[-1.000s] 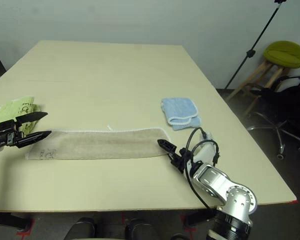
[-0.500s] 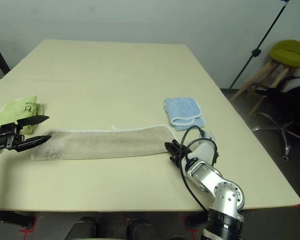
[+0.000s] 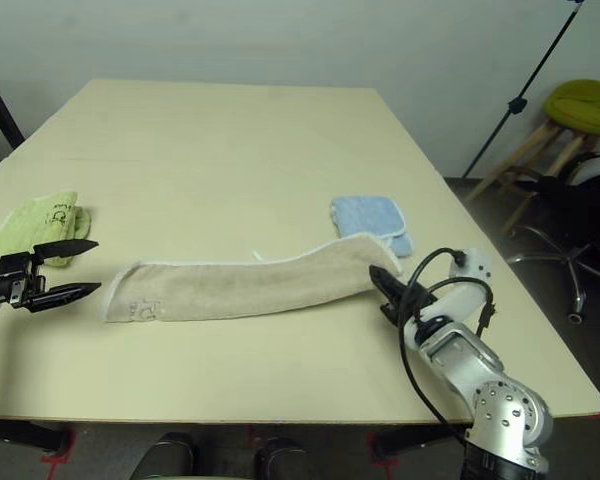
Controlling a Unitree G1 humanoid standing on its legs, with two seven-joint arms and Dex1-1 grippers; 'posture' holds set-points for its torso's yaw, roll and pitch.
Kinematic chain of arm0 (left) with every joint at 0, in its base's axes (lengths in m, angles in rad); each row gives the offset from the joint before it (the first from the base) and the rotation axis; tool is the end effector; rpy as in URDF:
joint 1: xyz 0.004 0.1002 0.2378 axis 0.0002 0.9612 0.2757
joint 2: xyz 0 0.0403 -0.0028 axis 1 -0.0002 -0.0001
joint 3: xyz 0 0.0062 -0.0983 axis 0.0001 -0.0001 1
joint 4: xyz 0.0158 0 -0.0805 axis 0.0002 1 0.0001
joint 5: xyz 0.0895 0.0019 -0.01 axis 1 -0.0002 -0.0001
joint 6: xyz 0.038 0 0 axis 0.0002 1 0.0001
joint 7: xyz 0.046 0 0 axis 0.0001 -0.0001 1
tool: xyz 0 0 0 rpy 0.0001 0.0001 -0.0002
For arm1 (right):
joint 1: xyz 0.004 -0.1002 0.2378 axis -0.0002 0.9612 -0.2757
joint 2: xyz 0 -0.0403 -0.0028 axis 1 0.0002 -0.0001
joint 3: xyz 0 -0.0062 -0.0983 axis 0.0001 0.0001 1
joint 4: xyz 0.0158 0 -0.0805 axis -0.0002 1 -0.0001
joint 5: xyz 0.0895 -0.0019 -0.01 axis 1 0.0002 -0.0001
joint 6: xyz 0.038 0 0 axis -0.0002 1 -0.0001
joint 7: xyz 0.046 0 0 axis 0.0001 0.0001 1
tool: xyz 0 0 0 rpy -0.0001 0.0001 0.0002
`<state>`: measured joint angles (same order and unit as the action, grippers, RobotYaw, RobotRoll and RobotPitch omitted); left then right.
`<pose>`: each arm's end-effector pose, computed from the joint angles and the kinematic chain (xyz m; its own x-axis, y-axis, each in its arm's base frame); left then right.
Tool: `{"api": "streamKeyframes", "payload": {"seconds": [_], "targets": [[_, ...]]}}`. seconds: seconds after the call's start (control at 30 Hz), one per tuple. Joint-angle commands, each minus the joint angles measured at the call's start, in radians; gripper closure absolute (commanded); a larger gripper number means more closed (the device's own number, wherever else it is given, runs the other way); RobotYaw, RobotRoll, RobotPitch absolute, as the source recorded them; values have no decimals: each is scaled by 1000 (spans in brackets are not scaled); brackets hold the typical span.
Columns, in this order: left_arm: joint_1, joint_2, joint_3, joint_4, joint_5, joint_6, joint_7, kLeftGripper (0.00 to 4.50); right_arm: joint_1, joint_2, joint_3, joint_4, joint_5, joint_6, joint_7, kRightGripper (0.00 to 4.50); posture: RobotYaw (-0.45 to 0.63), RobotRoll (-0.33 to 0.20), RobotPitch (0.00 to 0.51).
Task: Fold the towel and set it aside.
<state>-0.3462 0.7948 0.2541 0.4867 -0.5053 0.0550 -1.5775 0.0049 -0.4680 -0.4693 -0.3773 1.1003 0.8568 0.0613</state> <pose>0.2292 0.3488 0.1440 0.4126 -0.9029 -0.1206 0.9108 0.4066 0.0718 0.1697 -0.2577 0.1313 0.9525 0.2563 -0.1642 -0.1431 0.8532 0.5015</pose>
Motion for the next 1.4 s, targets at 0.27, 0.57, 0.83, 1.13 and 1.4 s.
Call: {"api": "streamKeyframes", "payload": {"seconds": [0.27,0.57,0.83,1.13,1.4], "targets": [[14,-13,-18,-39,1,15,22,0,-130,-41,462,-47,-229,93,144,4471,100,0,33],[48,-24,-10,-67,-3,18,61,0,-199,21,539,29,-325,153,155,4471,128,0,29],[21,-40,-68,-69,89,40,220,0,-232,71,596,74,-396,168,198,4049,125,0,27],[-51,-73,-123,-161,117,221,374,0,-269,-74,535,-42,-290,185,465,918,110,0,21],[-156,-140,-198,-261,156,331,516,0,-327,-190,357,56,-341,38,535,47,101,0,14]]}}
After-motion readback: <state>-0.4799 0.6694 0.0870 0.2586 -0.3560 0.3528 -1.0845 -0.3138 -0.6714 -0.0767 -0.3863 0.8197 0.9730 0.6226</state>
